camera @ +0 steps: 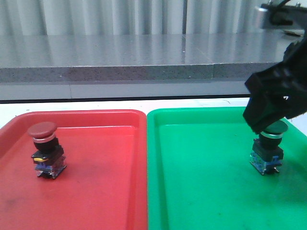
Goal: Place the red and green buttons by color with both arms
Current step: 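Set the green button down in the green tray and open the right gripper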
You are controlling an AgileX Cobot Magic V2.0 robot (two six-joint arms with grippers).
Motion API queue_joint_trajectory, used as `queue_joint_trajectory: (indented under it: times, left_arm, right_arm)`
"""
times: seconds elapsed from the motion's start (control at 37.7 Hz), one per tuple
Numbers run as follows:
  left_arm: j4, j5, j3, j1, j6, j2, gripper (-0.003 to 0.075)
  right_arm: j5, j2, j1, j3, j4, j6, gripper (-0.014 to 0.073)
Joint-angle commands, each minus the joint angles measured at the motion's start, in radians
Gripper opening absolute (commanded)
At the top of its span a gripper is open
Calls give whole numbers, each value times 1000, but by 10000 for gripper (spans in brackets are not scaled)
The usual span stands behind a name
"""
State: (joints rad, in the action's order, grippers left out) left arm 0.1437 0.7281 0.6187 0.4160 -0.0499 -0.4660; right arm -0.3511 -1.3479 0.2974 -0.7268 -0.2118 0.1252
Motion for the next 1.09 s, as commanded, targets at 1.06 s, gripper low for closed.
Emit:
queue_joint_trajectory:
  times: [1.06]
  left_arm:
    - [12,-71,26,10,3,-5,455]
  right_arm:
    - [-534,850,-3,-26,48,-9,482]
